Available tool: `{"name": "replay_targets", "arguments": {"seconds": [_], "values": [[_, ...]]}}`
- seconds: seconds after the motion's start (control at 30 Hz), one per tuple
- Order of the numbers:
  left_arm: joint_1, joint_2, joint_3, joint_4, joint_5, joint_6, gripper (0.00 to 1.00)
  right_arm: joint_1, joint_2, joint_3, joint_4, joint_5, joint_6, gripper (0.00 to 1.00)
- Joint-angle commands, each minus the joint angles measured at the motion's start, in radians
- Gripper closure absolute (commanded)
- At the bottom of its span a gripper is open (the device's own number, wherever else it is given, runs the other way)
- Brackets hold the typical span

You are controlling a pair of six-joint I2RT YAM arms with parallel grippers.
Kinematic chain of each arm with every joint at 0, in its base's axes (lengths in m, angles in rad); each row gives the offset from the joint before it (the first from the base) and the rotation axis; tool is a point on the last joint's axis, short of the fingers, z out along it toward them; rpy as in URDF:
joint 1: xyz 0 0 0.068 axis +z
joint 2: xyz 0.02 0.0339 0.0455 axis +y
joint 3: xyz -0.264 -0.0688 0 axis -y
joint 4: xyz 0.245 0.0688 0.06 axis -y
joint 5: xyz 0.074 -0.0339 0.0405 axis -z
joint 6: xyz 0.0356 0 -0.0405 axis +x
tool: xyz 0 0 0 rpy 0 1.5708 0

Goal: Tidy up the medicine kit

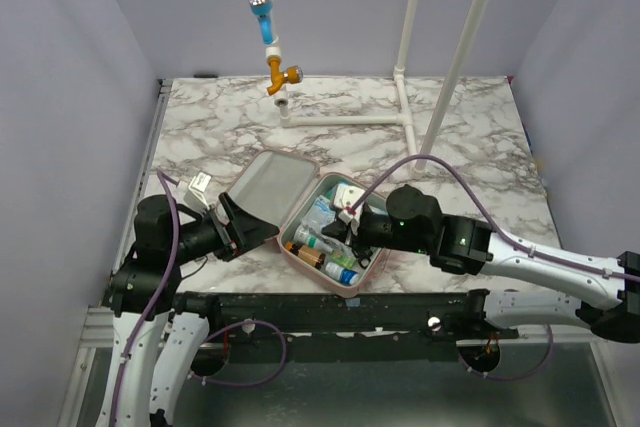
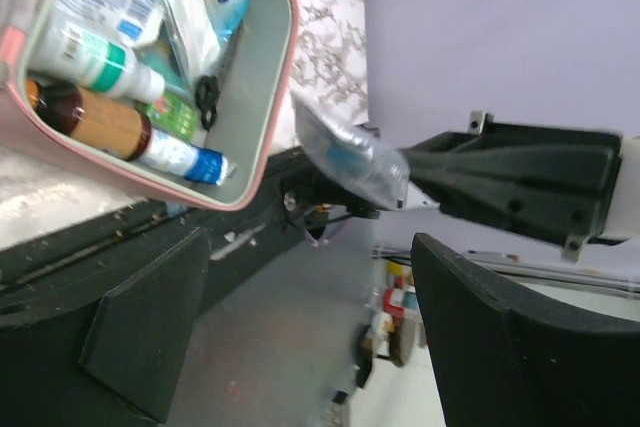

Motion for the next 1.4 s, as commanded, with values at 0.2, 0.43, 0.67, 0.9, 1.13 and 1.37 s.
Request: {"name": "replay_targets", "arguments": {"seconds": [0.2,0.43,0.67,0.9,1.13,1.37], "values": [[-0.007,-0.015,-0.097,0.041,0.181,-0.221,0.16,0.198,0.009,-0.02,0.1,0.18,-0.198,0.99],[-0.018,-0.007,-0.149,0.097,0.245,-0.257,0.16,0.282,0.091,0.025,0.13,0.253,-0.288,0.99],[-0.025,-0.012,-0.17,0.12,0.263,-0.261,0.16,0.329,0.138,0.033,0.205,0.289,-0.352,0.99],[-0.028,-0.013,-0.167,0.133,0.262,-0.254,0.24,0.363,0.18,0.041,0.215,0.311,-0.38,0.99],[-0.03,-0.015,-0.159,0.138,0.258,-0.241,0.45,0.382,0.181,0.016,0.26,0.327,-0.385,0.99],[-0.029,-0.016,-0.161,0.169,0.269,-0.24,0.76,0.392,0.171,0.005,0.251,0.343,-0.385,0.99]]}}
